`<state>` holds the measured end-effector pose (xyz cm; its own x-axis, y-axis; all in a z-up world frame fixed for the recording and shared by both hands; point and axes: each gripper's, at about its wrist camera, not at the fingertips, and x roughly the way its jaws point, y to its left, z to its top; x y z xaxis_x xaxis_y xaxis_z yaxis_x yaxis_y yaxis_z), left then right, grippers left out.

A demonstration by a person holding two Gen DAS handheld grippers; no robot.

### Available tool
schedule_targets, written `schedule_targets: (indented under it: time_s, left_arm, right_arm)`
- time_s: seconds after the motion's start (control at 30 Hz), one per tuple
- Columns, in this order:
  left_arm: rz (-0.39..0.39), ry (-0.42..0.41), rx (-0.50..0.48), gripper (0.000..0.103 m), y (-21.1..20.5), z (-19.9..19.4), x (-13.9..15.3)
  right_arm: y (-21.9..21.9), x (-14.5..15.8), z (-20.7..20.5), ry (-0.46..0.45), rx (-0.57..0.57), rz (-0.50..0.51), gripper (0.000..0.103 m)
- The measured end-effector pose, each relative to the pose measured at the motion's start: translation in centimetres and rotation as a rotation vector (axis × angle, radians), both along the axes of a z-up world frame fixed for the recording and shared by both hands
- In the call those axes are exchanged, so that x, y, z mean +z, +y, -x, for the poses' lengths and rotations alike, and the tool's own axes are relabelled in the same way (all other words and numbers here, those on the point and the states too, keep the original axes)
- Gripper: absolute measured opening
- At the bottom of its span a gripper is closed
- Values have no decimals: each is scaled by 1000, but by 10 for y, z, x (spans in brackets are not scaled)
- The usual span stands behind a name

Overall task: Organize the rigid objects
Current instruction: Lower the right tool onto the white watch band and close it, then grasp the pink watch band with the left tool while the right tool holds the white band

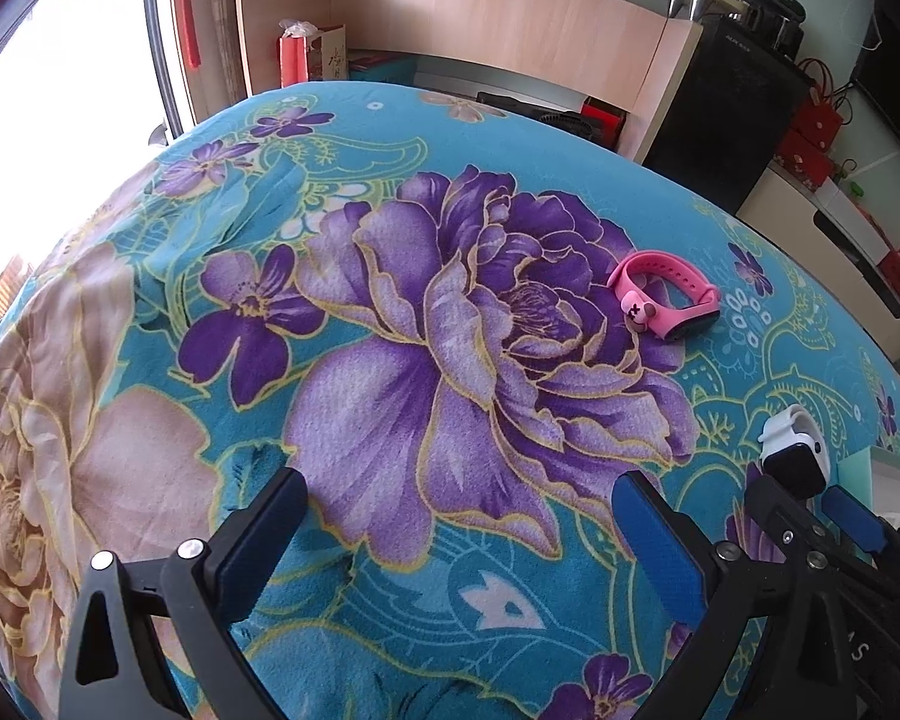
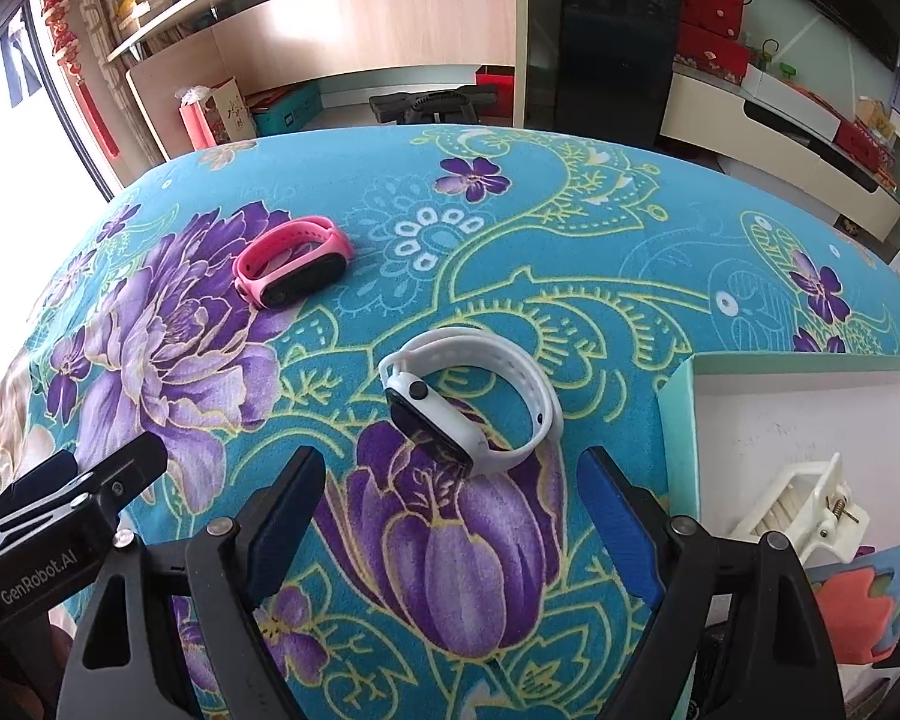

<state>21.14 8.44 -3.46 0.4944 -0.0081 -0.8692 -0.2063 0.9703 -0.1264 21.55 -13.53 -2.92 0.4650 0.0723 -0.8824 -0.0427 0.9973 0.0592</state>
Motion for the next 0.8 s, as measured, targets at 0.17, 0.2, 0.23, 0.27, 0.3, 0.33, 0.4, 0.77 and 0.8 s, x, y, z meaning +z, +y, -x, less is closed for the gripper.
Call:
schedule_targets:
  time_s: [0.17,0.2,0.23,0.27,0.3,0.33,0.4,0.77,0.8]
  left_arm:
    - [4,-3,2,103,1,1,1]
    - [2,-4,4,103,1,0,2]
    - [0,-4,7,103,2,0,1]
    - [-2,-4,9,103,3,0,2]
    - [-5,-5,11,103,3,0,2]
    - [-9,-5,11,103,2,-1,2]
    - [-19,-1,8,103,1,-2,0]
    - [-8,-42,-61,102,-29,-16,5]
    - [-10,-44,-74,102,-32,-18,6]
  right_arm:
    - [-4,-2,-13,-9,-24,3,86]
    - [-5,-3,-15,-9,-31,10,86]
    - [-6,-4,-16,-9,-39,14,86]
    - [-6,-4,-16,-17,-40,21,86]
    - [-5,-4,-16,-23,-38,26,87]
    - [-4,-5,-17,-26,-33,30,86]
    - [-1,-6,-17,-33,-23,41,86]
    - [-4,-6,-16,-52,-13,24,64]
    - [-7,-5,-16,-53,-14,19,63]
